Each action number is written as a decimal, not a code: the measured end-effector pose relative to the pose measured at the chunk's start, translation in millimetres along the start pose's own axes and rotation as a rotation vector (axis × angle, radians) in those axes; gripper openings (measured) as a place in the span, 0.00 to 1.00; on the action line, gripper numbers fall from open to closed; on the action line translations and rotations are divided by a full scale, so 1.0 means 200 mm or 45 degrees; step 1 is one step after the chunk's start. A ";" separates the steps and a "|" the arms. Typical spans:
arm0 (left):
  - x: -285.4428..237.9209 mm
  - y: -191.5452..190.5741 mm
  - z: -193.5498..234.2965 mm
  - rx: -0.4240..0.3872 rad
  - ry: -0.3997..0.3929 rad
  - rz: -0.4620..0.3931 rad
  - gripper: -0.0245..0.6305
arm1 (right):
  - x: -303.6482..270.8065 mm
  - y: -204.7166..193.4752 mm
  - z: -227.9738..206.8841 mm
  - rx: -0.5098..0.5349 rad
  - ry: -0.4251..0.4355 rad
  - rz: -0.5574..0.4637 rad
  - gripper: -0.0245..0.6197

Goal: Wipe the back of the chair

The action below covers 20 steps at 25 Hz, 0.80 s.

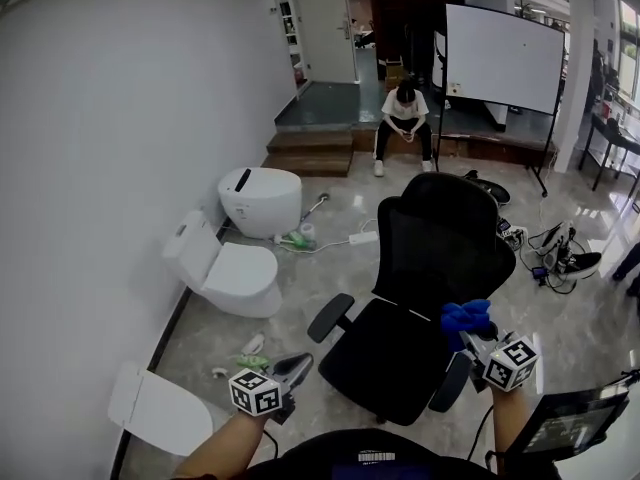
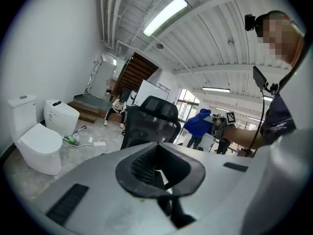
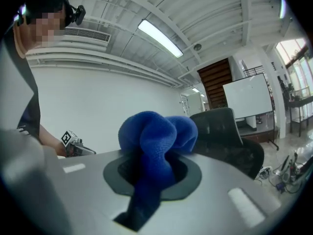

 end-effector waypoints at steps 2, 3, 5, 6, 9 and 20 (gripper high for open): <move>-0.12 0.03 0.04 -0.016 0.009 0.045 0.04 | -0.07 0.03 -0.10 0.017 0.002 -0.002 0.14; -0.17 0.04 0.06 -0.021 0.014 0.066 0.04 | -0.10 0.05 -0.14 0.027 0.002 -0.004 0.14; -0.27 0.07 0.15 -0.019 0.022 0.106 0.05 | -0.18 0.08 -0.20 0.056 -0.002 -0.005 0.14; -0.32 0.09 0.20 -0.015 0.022 0.130 0.06 | -0.23 0.09 -0.21 0.070 -0.009 -0.005 0.14; -0.48 0.14 0.39 -0.019 0.013 0.214 0.12 | -0.37 0.13 -0.25 0.093 -0.049 -0.015 0.14; -1.04 0.15 1.16 -0.101 0.071 0.725 0.37 | -0.85 0.19 -0.37 0.106 -0.300 0.003 0.14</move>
Point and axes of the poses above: the fingertips, and each gripper's own axes: x backward along the fingers, z to its left, y out of its top, the point moved 9 cm from there along x, backward along the fingers, and after that the axes turned 11 degrees about x, right-handed, at the moved point
